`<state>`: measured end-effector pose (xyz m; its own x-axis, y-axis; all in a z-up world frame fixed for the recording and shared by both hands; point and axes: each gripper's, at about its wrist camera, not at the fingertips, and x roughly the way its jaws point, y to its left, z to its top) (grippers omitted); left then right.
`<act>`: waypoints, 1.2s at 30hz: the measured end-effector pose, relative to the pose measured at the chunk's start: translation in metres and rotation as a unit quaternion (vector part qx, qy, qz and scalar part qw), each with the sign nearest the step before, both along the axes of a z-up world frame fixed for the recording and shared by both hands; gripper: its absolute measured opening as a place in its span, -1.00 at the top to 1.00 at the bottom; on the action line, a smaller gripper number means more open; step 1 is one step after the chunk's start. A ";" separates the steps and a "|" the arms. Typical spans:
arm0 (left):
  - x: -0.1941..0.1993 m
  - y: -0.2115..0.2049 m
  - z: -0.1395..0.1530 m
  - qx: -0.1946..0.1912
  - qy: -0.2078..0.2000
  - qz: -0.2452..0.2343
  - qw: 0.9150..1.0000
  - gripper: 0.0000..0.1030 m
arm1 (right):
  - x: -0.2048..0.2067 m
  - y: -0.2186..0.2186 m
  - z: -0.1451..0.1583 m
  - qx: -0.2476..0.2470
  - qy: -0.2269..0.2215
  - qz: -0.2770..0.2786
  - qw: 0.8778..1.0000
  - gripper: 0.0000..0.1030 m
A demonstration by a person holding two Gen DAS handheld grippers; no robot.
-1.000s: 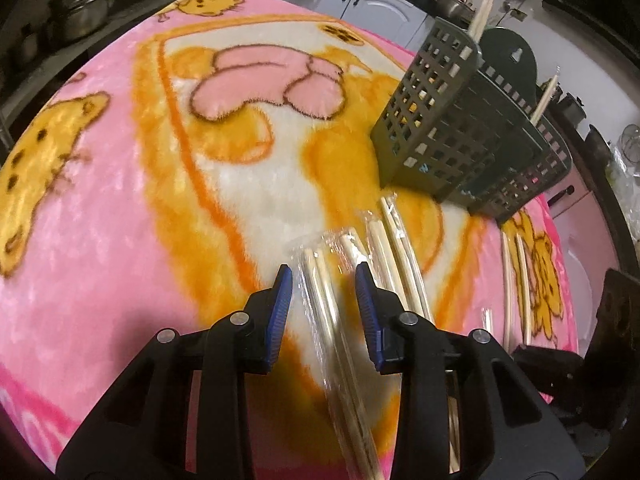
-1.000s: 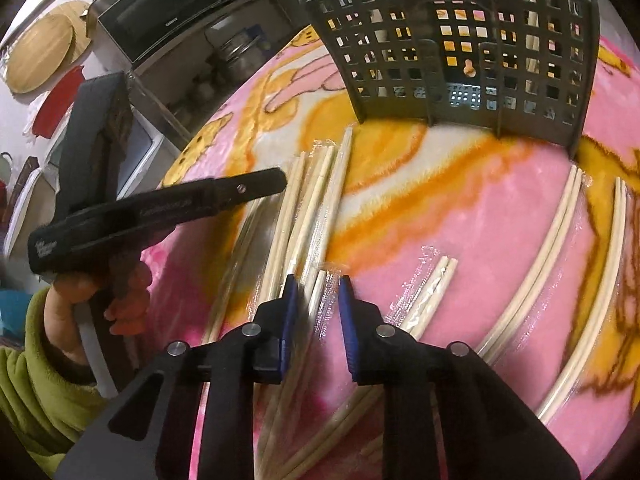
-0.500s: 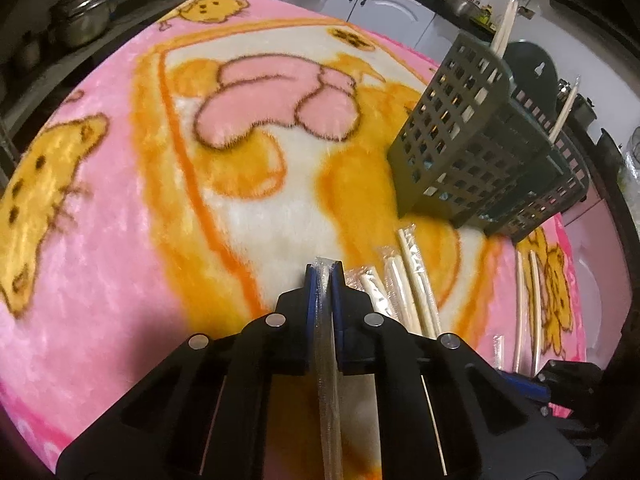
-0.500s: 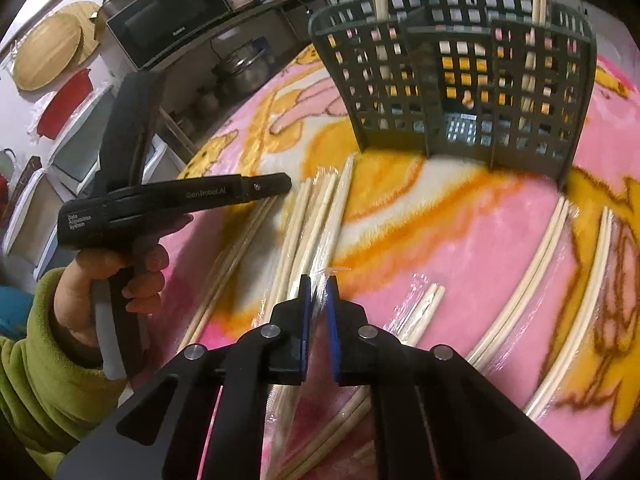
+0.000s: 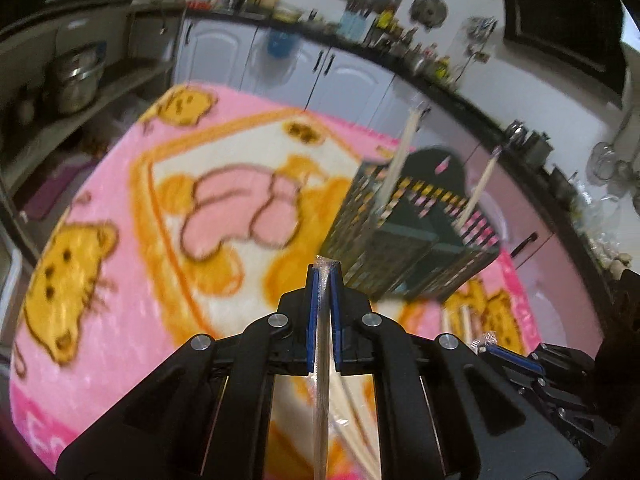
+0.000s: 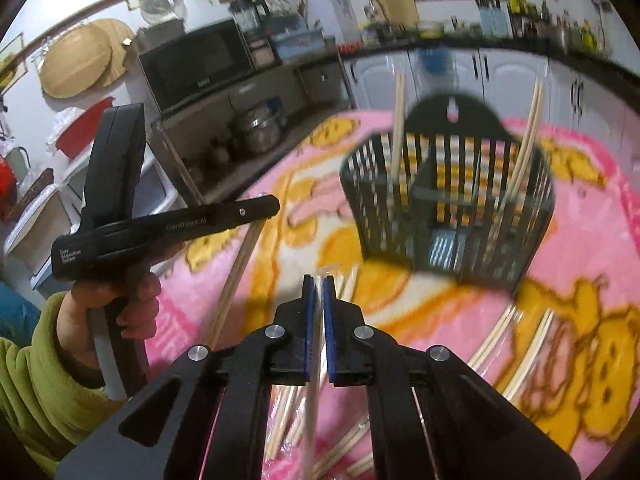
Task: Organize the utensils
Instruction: 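Lift both held chopstick pairs and carry them above the green caddy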
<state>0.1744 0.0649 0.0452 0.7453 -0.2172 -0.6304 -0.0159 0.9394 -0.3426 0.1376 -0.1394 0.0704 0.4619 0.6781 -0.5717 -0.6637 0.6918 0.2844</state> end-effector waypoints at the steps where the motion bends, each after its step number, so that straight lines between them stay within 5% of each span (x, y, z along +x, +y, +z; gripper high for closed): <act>1: 0.000 -0.002 0.007 0.002 -0.010 -0.002 1.000 0.94 | 0.000 0.000 0.004 0.001 -0.007 -0.002 1.000 0.91; 13: 0.006 -0.021 0.064 -0.011 -0.095 -0.011 0.995 0.94 | -0.003 -0.030 0.058 0.045 -0.101 -0.046 0.993 0.91; 36: 0.047 -0.058 0.161 -0.011 -0.217 -0.007 0.976 0.94 | 0.031 -0.072 0.115 0.089 -0.186 -0.123 0.971 0.91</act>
<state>0.2213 0.0067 0.2065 0.9382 -0.2389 -0.2503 0.1476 0.9306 -0.3349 0.1683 -0.2116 0.1850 0.7750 0.5934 -0.2176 -0.5638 0.8046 0.1863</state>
